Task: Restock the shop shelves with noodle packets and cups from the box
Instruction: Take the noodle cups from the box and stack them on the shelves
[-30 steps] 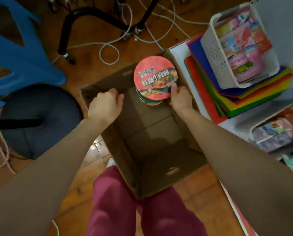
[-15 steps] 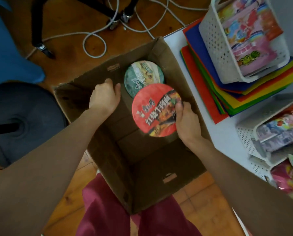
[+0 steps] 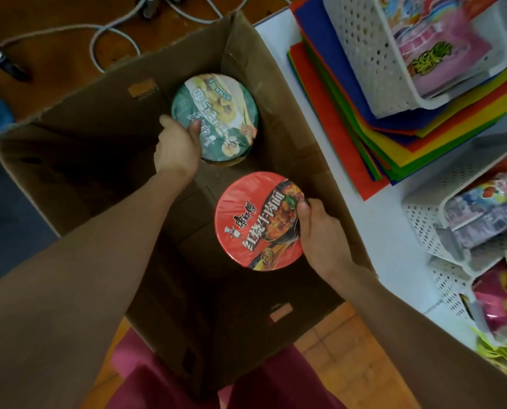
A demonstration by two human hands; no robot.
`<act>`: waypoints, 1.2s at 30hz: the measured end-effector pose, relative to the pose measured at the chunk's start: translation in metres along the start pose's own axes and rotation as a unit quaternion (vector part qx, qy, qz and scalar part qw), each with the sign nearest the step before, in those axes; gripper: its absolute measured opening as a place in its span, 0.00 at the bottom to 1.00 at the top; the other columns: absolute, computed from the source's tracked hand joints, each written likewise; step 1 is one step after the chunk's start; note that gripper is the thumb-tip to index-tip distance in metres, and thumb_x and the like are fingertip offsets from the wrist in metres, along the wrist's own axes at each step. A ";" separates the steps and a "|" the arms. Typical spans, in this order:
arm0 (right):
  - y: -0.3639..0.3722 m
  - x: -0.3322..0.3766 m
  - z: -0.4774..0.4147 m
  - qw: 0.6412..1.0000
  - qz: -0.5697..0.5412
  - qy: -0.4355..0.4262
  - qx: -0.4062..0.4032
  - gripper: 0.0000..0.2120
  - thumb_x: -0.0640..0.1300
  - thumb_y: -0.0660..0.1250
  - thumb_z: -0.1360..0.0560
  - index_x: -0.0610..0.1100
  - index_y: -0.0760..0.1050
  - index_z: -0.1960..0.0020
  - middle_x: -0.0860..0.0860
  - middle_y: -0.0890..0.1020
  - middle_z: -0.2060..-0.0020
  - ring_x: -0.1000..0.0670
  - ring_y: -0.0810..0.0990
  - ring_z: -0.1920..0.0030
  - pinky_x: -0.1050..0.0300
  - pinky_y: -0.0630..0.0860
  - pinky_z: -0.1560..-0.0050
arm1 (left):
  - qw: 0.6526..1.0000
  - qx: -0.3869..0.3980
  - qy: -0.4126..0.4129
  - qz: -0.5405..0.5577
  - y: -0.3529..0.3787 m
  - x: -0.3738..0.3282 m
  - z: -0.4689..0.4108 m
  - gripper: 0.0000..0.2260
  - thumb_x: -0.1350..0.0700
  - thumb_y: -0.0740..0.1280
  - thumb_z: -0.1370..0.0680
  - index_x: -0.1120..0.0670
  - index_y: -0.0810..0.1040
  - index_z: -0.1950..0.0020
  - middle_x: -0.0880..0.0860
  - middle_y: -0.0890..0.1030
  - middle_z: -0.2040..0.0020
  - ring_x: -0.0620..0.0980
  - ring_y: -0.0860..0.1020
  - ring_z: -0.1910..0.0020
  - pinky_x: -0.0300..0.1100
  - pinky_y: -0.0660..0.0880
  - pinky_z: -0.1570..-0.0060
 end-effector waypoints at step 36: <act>-0.303 0.130 0.443 0.963 -0.091 -0.156 -0.201 0.17 0.49 0.52 0.19 0.54 0.61 0.67 0.57 0.68 0.72 0.58 0.68 0.70 0.66 0.62 0.72 | 0.910 -0.149 0.382 0.064 -0.455 -0.226 0.457 0.19 0.47 0.61 0.22 0.63 0.73 0.46 0.57 0.77 0.54 0.54 0.75 0.55 0.35 0.61 0.65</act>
Point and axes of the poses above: each hand's wrist, its own z-axis away from the middle knuckle, its own y-axis out of the palm, x = y × z, the point moved 3 cm from there along -z, towards the middle knuckle
